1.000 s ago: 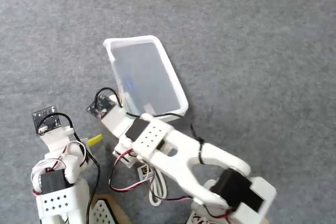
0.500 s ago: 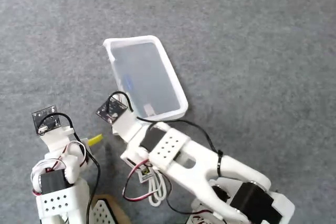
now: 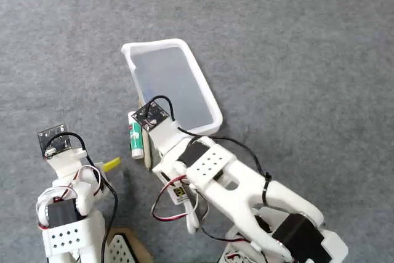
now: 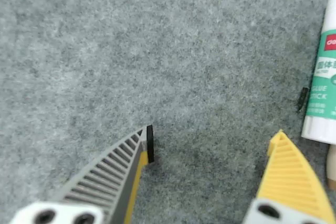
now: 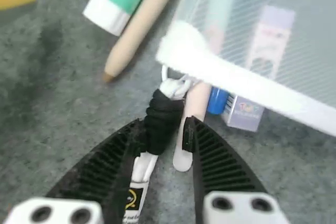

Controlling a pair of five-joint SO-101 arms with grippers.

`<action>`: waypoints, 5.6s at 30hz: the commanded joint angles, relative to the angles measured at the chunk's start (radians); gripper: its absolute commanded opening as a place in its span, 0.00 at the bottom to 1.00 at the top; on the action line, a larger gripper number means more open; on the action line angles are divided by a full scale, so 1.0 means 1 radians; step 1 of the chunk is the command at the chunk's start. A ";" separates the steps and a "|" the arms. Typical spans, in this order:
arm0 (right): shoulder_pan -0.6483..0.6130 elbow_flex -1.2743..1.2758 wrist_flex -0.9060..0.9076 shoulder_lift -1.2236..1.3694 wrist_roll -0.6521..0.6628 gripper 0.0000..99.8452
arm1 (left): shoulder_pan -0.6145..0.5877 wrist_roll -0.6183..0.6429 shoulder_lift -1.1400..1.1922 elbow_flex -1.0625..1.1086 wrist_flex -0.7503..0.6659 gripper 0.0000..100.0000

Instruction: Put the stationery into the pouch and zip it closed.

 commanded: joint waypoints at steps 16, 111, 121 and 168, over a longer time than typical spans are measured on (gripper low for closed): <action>-0.068 -0.045 0.002 0.108 -0.014 0.14 | -0.007 0.011 -0.009 -0.001 -0.021 0.36; 0.023 -0.265 0.333 -0.570 0.239 0.01 | 0.294 0.060 -0.009 -0.344 -0.106 0.40; 0.023 -0.263 0.333 -0.570 0.239 0.01 | 0.476 0.060 -0.009 -0.338 -0.232 0.15; 0.405 -0.240 0.431 -0.791 0.249 0.01 | 0.478 0.058 -0.009 -0.449 -0.103 0.03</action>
